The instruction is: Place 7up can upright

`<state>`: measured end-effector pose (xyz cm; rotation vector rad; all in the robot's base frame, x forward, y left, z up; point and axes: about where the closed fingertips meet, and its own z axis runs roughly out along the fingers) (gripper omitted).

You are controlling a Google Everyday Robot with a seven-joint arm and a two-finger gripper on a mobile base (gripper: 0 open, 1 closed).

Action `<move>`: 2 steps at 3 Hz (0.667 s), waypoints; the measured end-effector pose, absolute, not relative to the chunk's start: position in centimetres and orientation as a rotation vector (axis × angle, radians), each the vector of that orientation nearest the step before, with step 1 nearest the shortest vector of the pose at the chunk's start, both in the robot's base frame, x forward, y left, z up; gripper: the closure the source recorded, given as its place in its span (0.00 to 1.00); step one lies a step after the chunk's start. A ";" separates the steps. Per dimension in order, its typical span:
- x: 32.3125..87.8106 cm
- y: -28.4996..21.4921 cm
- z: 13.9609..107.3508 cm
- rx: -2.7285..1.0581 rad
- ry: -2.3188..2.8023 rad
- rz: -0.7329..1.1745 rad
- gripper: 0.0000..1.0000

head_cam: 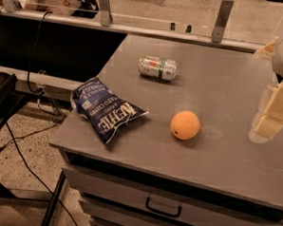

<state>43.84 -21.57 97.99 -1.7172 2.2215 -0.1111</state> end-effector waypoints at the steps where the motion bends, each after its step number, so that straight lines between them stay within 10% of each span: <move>1: 44.6 -21.3 98.0 -1.724 2.193 -0.106 0.00; 2: 47.6 -20.3 97.4 -1.764 2.093 -0.072 0.00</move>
Offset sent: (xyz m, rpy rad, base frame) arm 0.0743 0.0228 -0.0159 0.1007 -0.0755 0.1763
